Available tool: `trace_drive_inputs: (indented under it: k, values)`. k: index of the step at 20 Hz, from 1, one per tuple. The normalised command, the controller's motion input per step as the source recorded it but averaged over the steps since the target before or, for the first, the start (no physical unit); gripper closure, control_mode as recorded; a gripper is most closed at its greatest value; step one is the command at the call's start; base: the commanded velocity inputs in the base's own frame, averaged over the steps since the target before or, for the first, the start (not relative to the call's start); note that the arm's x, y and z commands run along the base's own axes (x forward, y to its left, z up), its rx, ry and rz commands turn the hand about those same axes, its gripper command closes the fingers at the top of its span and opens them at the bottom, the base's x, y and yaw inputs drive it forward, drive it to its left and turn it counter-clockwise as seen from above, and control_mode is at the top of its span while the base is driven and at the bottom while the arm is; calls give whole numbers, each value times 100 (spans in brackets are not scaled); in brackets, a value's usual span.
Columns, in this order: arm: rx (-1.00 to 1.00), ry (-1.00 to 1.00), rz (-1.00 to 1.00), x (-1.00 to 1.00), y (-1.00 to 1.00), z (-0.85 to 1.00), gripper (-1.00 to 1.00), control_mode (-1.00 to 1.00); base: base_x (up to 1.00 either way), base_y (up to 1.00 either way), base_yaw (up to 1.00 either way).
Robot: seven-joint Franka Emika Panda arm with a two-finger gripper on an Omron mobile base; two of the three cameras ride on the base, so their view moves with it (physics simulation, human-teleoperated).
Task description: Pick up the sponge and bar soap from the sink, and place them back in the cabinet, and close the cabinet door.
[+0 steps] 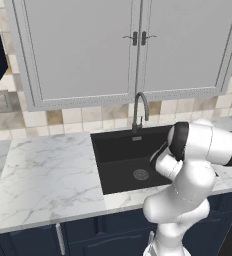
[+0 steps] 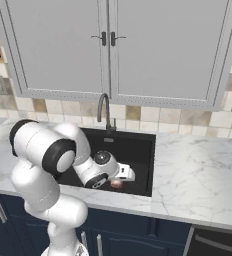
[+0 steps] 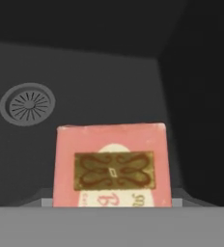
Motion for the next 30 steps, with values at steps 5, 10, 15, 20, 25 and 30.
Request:
trace_drive_inputs:
  k: [5, 10, 15, 20, 25, 30]
  values:
    - [0, 0, 0, 29, 0, 58, 100, -100, 0, 0, 0]
    - [0, 0, 0, 34, 0, 59, 100, -100, 0, 0, 0]
    - [0, 0, 0, 8, 0, 45, 100, -100, 0, 0, 0]
    - [0, 0, 0, 0, 0, 51, 100, -100, 0, 0, 0]
    - [0, 3, 0, 0, 0, 56, 100, -100, 0, 0, 0]
    - [0, 4, 0, -1, 0, 53, 100, -100, 0, 0, 0]
